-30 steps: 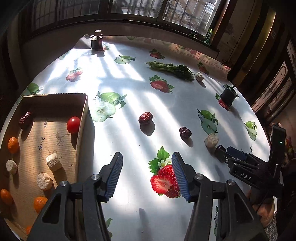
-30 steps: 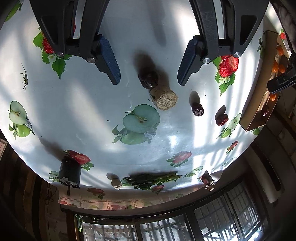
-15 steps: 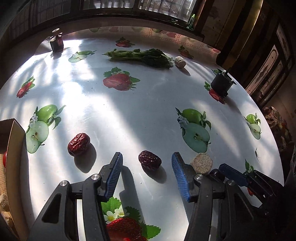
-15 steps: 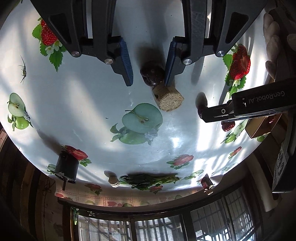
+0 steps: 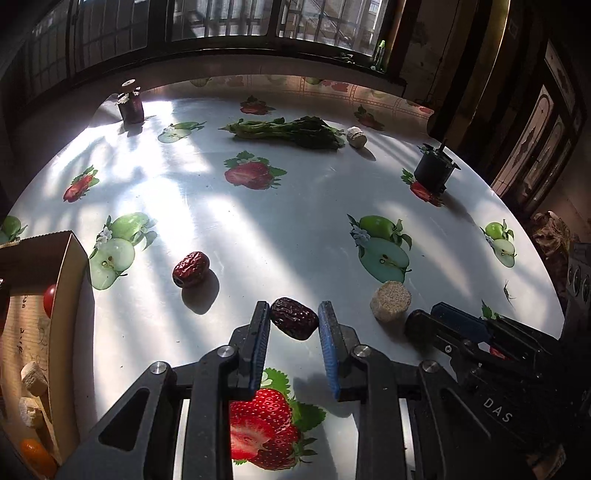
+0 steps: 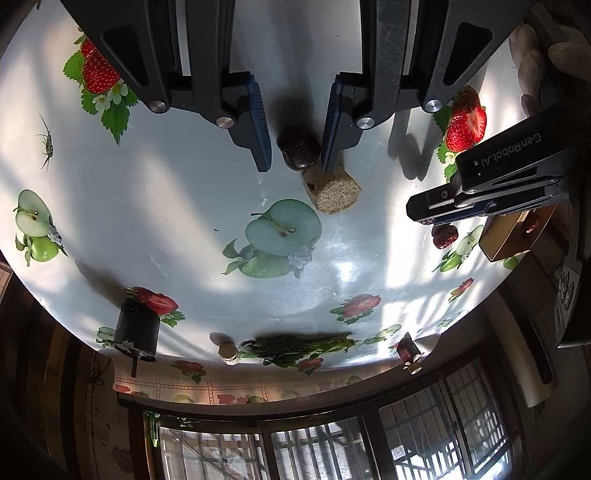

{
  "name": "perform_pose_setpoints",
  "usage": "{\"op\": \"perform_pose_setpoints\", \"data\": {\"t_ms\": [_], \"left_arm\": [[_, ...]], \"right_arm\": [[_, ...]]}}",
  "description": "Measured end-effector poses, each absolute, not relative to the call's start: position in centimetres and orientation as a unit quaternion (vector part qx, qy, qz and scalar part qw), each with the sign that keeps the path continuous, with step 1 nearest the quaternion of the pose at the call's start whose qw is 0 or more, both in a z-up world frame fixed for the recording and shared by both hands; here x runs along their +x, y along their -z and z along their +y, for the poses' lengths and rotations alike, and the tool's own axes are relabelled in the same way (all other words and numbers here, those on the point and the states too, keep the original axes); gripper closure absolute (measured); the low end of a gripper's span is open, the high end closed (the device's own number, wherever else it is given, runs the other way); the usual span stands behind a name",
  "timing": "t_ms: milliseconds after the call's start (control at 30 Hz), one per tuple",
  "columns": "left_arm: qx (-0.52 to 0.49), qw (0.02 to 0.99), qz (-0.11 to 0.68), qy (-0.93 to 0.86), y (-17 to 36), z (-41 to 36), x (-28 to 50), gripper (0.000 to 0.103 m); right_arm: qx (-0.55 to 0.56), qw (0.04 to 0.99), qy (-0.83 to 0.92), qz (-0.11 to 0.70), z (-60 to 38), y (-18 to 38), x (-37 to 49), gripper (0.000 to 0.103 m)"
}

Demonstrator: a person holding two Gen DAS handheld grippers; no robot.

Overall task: Organize fruits
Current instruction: 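Grasp a red date with the left gripper while the right grasps a dark fruit, then carry the date and dark fruit into the tray and open both grippers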

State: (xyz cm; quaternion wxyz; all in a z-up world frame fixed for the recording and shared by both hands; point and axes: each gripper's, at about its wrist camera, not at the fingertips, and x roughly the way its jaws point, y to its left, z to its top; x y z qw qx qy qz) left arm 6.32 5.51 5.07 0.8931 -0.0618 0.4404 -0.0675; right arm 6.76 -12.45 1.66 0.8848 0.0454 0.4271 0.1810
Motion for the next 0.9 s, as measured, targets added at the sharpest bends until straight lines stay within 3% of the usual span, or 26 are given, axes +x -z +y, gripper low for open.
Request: {"op": "perform_pose_setpoints", "data": {"t_ms": [500, 667, 900], "left_arm": [[-0.177, 0.908, 0.377, -0.031, -9.7, 19.4, -7.8, 0.077], [-0.207, 0.903, 0.374, -0.048, -9.1, 22.3, -9.7, 0.077], [-0.225, 0.900, 0.371, -0.054, -8.2, 23.9, -11.2, 0.077]], "right_arm": [[0.289, 0.804, -0.279, 0.439, -15.7, -0.3, 6.0, 0.073], [0.200, 0.854, -0.205, 0.436, -14.4, -1.4, 4.7, 0.072], [0.148, 0.853, -0.205, 0.457, -11.0, -1.3, 6.2, 0.070]]}}
